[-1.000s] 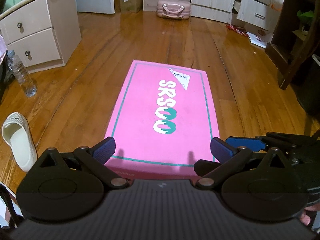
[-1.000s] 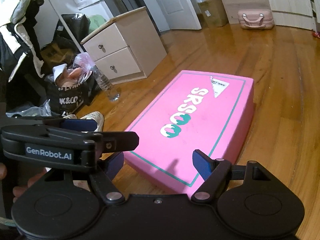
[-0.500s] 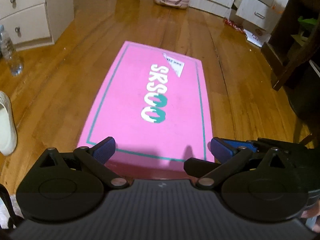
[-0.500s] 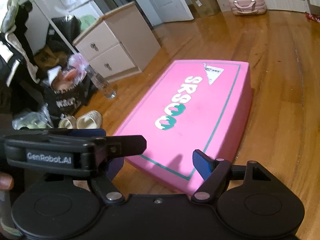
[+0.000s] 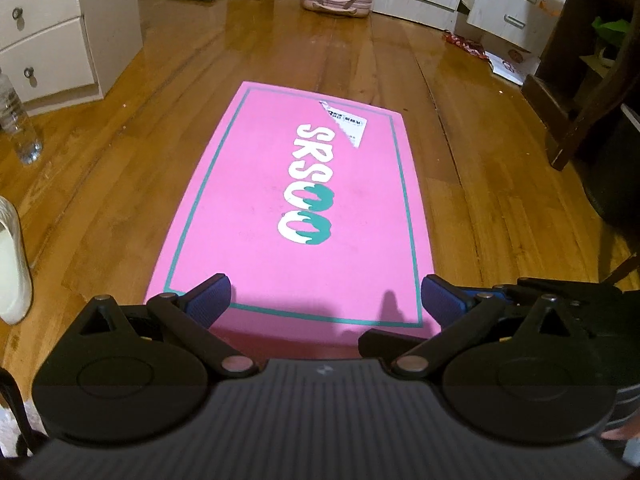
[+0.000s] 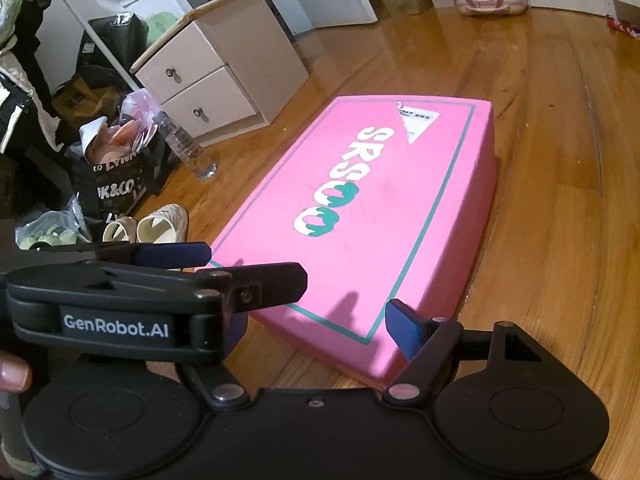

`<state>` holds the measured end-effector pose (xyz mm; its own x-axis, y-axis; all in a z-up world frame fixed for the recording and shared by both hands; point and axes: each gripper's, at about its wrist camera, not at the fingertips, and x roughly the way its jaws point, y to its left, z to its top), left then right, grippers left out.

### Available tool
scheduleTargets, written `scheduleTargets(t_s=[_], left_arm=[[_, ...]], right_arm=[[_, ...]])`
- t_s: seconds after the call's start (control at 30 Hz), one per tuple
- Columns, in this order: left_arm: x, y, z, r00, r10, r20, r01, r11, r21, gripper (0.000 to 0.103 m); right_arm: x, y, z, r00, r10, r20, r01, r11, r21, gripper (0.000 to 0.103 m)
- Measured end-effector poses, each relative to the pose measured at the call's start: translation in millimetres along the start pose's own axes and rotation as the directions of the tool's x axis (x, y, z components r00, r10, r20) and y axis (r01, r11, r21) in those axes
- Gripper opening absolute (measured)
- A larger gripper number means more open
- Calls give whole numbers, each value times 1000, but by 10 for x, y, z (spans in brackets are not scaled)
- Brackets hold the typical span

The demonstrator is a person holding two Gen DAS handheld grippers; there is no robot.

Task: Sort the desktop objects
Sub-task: 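Press the lid down onto the box and open both tools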

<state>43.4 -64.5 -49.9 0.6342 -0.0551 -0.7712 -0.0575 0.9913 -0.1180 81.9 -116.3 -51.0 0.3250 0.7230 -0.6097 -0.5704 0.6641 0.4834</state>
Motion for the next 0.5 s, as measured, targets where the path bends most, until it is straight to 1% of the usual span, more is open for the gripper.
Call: scheduleTargets(t_s=[0.23, 0.5], left_arm=[[-24, 4, 0, 1000, -1, 1, 1, 1000, 0, 103], [-113, 1, 13, 1000, -3, 28, 2, 1000, 13, 103]], right_arm=[[-21, -44, -4, 1000, -7, -2, 7, 1000, 11, 80], [-8, -96, 21, 1000, -7, -9, 7, 1000, 27, 81]])
